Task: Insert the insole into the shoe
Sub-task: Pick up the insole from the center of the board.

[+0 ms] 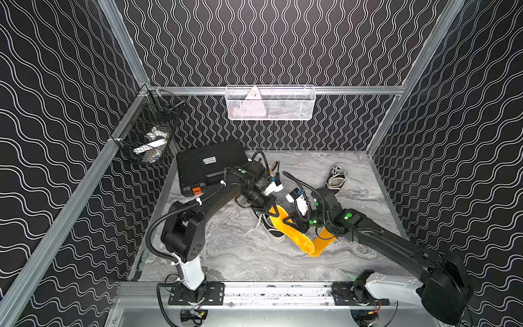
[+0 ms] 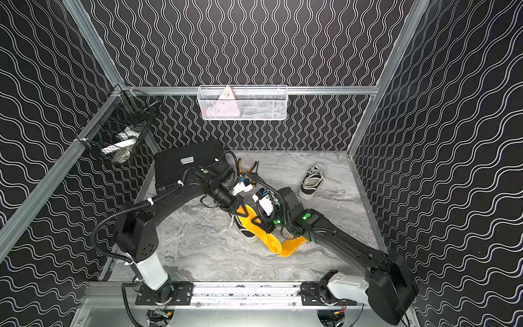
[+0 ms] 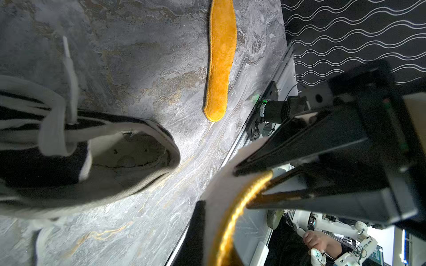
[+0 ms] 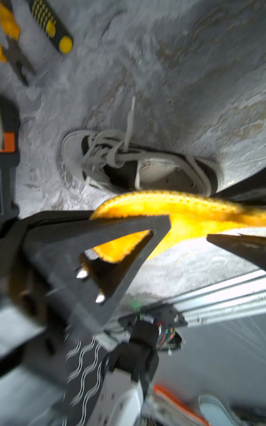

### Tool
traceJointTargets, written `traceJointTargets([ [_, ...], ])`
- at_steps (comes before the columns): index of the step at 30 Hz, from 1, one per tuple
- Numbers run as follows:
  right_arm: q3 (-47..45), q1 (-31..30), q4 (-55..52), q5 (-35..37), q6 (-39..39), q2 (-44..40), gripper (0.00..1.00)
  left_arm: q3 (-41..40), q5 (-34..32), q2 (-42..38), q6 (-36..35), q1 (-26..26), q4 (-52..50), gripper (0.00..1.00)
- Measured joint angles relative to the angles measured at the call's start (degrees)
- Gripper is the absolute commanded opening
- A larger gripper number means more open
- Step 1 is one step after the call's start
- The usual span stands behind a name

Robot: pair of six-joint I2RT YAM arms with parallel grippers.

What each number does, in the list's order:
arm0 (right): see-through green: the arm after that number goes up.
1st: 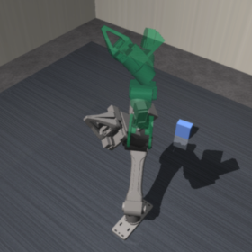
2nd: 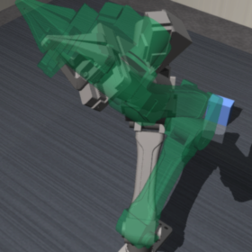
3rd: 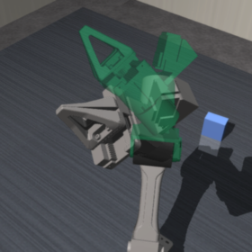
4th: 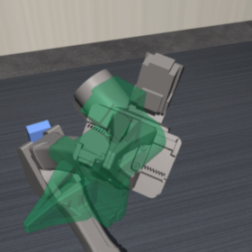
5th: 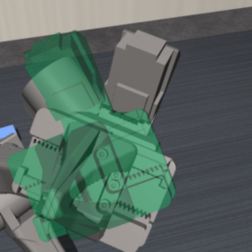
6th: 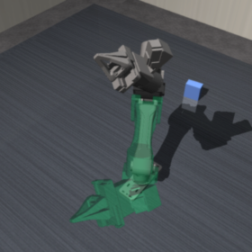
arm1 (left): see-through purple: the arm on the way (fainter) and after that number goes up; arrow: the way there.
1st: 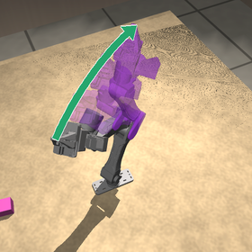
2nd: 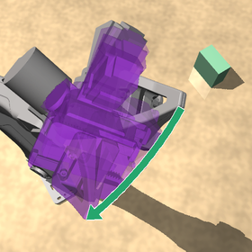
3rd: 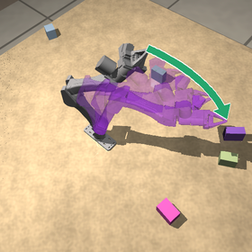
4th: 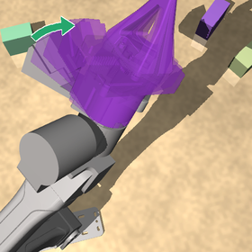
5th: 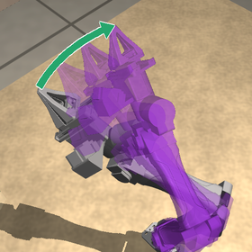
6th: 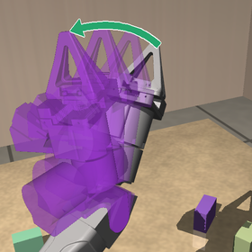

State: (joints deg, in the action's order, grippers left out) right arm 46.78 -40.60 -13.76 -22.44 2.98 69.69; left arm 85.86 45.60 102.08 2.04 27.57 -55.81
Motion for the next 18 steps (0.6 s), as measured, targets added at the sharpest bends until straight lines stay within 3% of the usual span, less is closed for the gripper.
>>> traceJointTargets([
  [9,0.11,-5.11,0.37,9.53,-4.2,2.38,0.67,-0.09,1.73,0.94,2.62,-0.39,1.57,0.1],
  [18,-0.09,-11.8,1.77,18.62,-7.69,3.5,0.77,-0.17,2.4,1.92,5.16,-3.02,1.25,0.1],
])
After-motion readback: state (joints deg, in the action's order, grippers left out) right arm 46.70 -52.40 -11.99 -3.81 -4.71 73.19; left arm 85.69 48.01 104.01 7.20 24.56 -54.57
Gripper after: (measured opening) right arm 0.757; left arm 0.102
